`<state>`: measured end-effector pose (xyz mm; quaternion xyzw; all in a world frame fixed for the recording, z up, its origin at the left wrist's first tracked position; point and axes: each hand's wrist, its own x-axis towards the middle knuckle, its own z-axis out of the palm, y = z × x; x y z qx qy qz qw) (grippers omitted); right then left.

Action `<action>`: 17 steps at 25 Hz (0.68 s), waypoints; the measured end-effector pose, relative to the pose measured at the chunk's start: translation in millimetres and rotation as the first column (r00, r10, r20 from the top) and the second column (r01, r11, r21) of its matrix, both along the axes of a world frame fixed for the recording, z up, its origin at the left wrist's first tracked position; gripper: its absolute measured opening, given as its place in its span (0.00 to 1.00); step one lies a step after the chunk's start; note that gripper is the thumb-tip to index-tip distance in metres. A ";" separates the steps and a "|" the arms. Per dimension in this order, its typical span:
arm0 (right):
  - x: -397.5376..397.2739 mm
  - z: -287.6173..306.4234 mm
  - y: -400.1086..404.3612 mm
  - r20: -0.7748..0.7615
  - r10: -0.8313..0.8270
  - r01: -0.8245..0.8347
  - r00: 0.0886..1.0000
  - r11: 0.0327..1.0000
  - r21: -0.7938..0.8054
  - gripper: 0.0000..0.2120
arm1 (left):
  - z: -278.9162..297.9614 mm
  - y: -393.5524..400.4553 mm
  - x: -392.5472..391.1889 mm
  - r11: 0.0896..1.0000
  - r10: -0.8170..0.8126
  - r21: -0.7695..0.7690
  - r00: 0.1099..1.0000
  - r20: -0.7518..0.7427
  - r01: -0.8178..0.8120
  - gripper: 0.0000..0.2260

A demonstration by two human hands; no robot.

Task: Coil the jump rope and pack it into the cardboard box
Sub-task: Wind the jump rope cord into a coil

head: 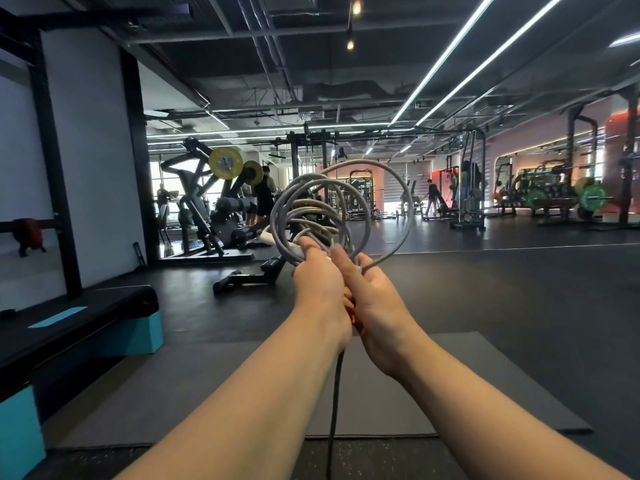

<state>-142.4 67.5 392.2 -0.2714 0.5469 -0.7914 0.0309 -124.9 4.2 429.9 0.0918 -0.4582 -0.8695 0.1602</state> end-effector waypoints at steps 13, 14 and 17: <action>7.1 -14.7 -3.0 0.035 -0.391 0.389 0.920 0.896 -0.216 0.02 | -30.4 -14.1 16.2 0.985 0.030 -0.173 0.999 0.027 -0.025 0.26; 5.3 -16.1 1.1 -0.006 -0.394 0.388 0.919 0.906 -0.168 0.02 | -33.1 -21.2 16.8 0.984 0.014 -0.177 1.000 0.018 -0.011 0.33; 0.5 -9.1 20.1 -0.121 -0.395 0.402 0.911 0.914 0.045 0.02 | -42.7 -38.5 18.9 0.973 0.085 -0.215 0.996 0.017 -0.080 0.43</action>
